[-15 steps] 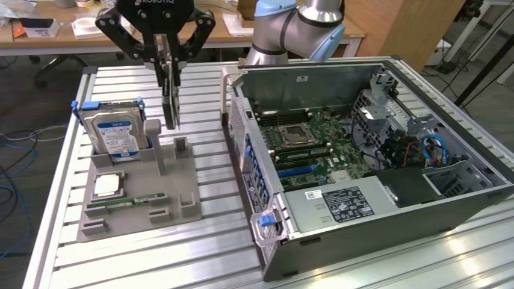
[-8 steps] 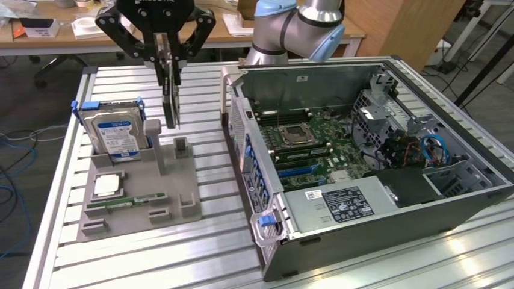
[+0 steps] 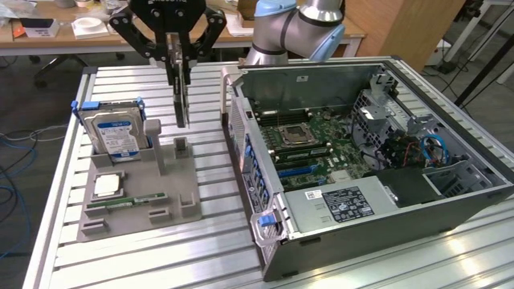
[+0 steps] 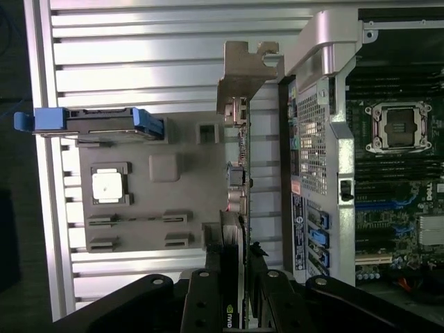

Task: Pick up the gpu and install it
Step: 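Pick up the gpu and move the gpu toward the slot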

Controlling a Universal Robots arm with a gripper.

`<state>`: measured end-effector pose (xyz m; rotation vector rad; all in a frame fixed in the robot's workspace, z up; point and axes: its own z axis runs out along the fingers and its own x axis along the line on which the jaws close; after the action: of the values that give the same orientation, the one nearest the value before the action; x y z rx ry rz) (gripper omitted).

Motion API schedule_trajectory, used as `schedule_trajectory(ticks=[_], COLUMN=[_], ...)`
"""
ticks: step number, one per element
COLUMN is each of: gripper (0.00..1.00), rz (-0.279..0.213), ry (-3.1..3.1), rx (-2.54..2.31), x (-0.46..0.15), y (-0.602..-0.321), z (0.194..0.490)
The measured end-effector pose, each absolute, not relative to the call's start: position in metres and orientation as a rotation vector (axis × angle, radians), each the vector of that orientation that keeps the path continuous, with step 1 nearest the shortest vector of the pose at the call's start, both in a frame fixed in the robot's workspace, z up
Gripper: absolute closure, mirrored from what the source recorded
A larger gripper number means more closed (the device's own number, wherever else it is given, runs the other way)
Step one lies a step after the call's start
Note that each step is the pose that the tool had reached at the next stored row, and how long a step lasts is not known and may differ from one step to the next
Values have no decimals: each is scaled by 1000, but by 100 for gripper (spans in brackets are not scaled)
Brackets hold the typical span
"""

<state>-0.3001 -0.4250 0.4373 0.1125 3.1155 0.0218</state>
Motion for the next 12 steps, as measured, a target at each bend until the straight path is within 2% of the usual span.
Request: schedule_trajectory(ticks=[12], gripper=[74], rz=[22], ry=[3116], rx=[110], x=[-277], y=[-425], z=[437])
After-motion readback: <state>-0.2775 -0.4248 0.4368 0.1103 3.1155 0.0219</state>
